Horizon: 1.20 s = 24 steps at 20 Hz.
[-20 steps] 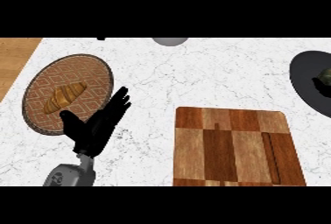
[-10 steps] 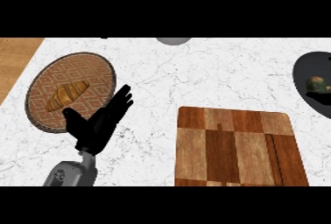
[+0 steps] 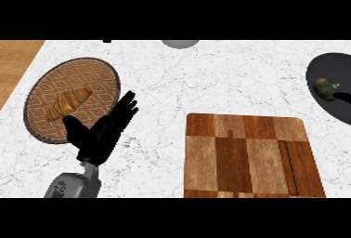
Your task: Pick the squash from the cutting board and place it in the pan
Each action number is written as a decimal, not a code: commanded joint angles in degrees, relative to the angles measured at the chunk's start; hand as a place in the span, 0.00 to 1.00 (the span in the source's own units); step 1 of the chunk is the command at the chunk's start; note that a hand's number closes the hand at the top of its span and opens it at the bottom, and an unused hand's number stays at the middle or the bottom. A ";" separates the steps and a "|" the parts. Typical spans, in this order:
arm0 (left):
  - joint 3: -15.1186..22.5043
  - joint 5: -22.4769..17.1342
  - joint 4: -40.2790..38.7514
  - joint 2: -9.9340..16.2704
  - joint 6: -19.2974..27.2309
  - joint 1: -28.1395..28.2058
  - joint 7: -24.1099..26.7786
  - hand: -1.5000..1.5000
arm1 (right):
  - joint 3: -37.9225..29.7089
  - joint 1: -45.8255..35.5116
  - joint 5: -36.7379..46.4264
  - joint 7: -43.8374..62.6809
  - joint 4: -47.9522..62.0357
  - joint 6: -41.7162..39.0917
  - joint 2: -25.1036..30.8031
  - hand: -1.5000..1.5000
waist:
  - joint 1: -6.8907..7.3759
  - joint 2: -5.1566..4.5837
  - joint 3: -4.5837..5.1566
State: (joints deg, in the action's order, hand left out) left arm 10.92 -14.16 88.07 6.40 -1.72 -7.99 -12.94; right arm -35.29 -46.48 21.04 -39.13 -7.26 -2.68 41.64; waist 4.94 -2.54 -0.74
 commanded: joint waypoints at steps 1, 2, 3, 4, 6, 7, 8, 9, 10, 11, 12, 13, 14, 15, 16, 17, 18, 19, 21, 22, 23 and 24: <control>-0.68 -0.16 0.42 0.28 -0.07 -0.01 0.48 0.50 | -2.18 0.31 -2.37 1.27 1.85 -8.85 3.15 0.00 | -0.02 0.00 0.02; -0.95 -0.25 0.08 0.34 -0.05 -0.57 0.28 0.50 | -1.22 1.69 -1.55 0.53 2.23 -12.97 4.22 0.00 | -0.66 0.04 0.02; -1.01 -0.74 0.74 0.89 -0.35 0.46 -0.79 0.50 | -1.54 2.33 -1.85 0.30 2.18 -14.45 5.55 0.00 | -0.43 0.12 -0.03; -1.31 -0.51 0.97 0.75 0.09 -0.51 -0.59 0.50 | -1.55 3.82 -1.88 -1.29 2.32 -15.20 4.71 0.00 | -0.61 0.02 -0.09; 0.24 0.44 0.70 0.04 -0.31 2.56 1.76 0.50 | -1.00 5.77 -1.46 -3.92 2.01 -19.01 5.06 0.00 | -0.48 0.14 -0.09; -0.98 0.01 0.91 0.39 0.31 1.50 0.93 0.50 | -1.34 6.17 -1.84 -4.20 1.97 -22.34 7.20 0.00 | -1.01 0.23 -0.12; -1.00 -1.13 1.53 0.79 -0.69 1.59 -0.32 0.50 | -1.37 6.34 -1.90 -4.69 1.71 -23.83 7.86 0.00 | -0.89 0.33 -0.11; -1.58 -1.54 1.99 2.17 -1.97 2.23 0.03 0.50 | -0.78 7.21 -1.38 -5.99 1.46 -24.50 7.01 0.00 | -0.56 0.42 -0.07; -1.70 -0.87 0.53 1.05 -0.95 1.26 1.28 0.50 | -1.13 7.62 -1.81 -6.09 1.81 -28.07 8.49 0.00 | -1.44 0.19 -0.12; -0.41 -0.47 2.12 -0.14 0.28 1.73 -0.02 0.50 | -1.05 9.13 -1.72 -7.09 1.62 -28.02 8.45 0.00 | -1.43 0.40 -0.22; -1.20 -0.46 1.27 0.58 0.08 1.41 0.09 0.50 | -1.23 8.73 -2.03 -6.67 1.49 -30.51 9.51 0.00 | -1.62 0.36 -0.20; -1.53 -1.30 0.45 0.37 -0.48 1.10 0.14 0.50 | -1.02 9.05 -1.85 -6.41 1.10 -31.20 10.46 0.00 | -1.90 0.21 -0.18; -1.30 -0.60 1.49 0.71 -0.11 1.69 0.22 0.50 | -1.27 9.50 -2.19 -7.12 0.76 -31.41 10.09 0.00 | -1.56 0.47 -0.22; -2.02 -1.73 1.21 1.34 -0.99 0.99 -0.73 0.50 | -1.09 9.86 -2.07 -6.85 0.48 -32.30 10.98 0.00 | -1.81 0.37 -0.24; -1.03 -0.97 1.98 0.63 -0.02 2.77 -0.77 0.50 | -1.31 10.04 -2.41 -6.99 0.23 -33.18 11.20 0.00 | -1.50 0.70 -0.21; -1.44 -1.74 2.04 -0.11 0.23 1.34 -1.07 0.50 | -1.14 11.11 -2.31 -7.57 0.02 -33.08 10.90 0.00 | -1.98 0.52 -0.31; -1.71 -0.71 1.44 0.84 0.42 1.32 -1.01 0.50 | -1.04 11.37 -2.32 -7.80 -0.27 -32.31 9.77 0.00 | -1.77 0.49 -0.27; -1.57 -1.02 0.81 0.56 -0.15 1.92 -0.17 0.50 | -0.25 11.82 -1.72 -8.20 -1.03 -34.93 11.36 0.00 | -2.24 0.58 -0.20; -1.71 -1.12 0.24 0.50 -0.46 2.63 0.67 0.50 | -0.16 12.89 -1.91 -8.88 -1.38 -34.86 10.21 0.00 | -2.22 0.57 -0.20; -2.13 -1.57 1.65 1.12 -0.77 2.86 0.42 0.50 | -0.75 12.79 -2.59 -8.44 -1.59 -35.72 11.66 0.00 | -2.03 0.85 -0.21; -0.93 -0.26 1.07 0.22 0.40 2.44 -0.20 0.50 | -0.02 13.24 -1.95 -8.53 -2.11 -34.33 10.78 0.00 | -2.05 0.59 -0.32; -1.59 -1.32 1.26 0.69 -0.74 3.36 0.61 0.50 | -0.33 13.93 -2.43 -9.38 -2.22 -34.48 10.25 0.00 | -2.03 0.80 -0.21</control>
State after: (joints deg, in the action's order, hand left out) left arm 9.34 -15.28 89.29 7.07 -2.06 -5.59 -12.89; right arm -35.69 -34.77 18.85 -41.12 -9.11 -29.38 52.01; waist 2.97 -1.90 -0.97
